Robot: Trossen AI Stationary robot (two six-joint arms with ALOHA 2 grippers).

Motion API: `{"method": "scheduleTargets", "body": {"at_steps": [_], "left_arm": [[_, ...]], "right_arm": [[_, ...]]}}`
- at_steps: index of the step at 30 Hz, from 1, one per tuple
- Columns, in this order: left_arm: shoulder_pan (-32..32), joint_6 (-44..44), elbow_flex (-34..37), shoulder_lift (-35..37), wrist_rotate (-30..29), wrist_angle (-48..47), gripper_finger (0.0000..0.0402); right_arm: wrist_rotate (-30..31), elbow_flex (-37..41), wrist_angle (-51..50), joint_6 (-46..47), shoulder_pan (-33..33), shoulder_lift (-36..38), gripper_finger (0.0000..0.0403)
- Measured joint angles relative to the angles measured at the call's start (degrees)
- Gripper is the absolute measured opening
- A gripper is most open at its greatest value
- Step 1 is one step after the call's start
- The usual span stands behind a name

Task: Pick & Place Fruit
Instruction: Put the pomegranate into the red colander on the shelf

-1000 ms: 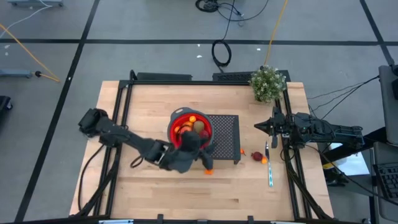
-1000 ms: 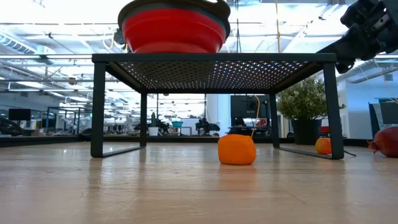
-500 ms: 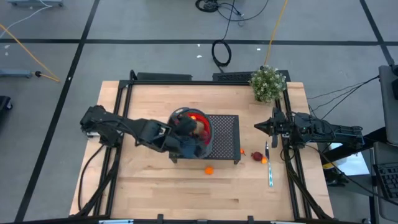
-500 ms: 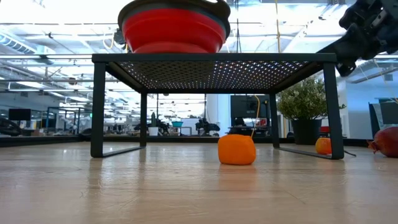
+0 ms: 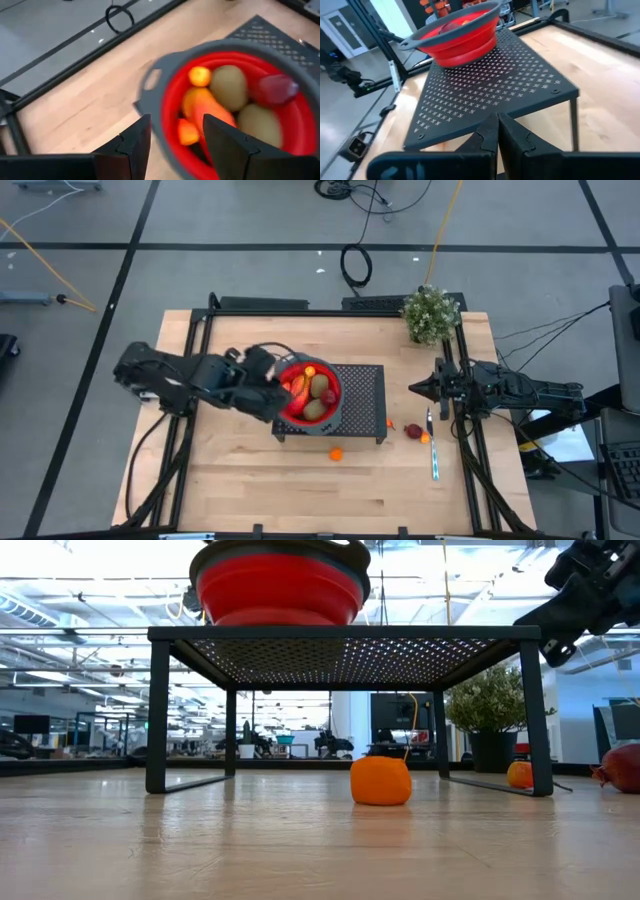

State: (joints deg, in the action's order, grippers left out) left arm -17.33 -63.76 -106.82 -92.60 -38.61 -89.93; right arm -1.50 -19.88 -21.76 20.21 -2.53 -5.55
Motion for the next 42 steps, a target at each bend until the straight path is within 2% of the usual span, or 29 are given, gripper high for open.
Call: {"method": "scheduleTargets", "body": {"at_steps": [5, 14, 21, 31, 42], "left_arm": [[1.35, -3.86, 8.87, 8.40, -0.39, -0.11, 0.0179], [2.26, -10.99, 25.49, 21.73, 0.30, 0.52, 0.0179], [2.26, -11.72, 36.25, 29.91, 2.24, 7.61, 0.0179], [2.26, -6.64, 52.90, 37.62, 2.91, 24.83, 0.0179], [2.26, 7.88, 68.52, 46.25, 5.83, 47.44, 0.0179]], "right_arm": [[-3.37, 0.00, -0.02, 0.16, 0.01, -0.02, 0.0000], [-3.46, 0.00, 0.02, 0.15, 0.01, -0.04, 0.0000], [-3.34, 0.00, 0.00, 0.15, 0.01, -0.74, 0.0000], [-3.32, 0.00, -0.02, 0.15, 0.01, -4.45, 0.0000], [-3.24, 0.00, -0.01, 0.13, 0.00, -7.53, 0.0000]]}}
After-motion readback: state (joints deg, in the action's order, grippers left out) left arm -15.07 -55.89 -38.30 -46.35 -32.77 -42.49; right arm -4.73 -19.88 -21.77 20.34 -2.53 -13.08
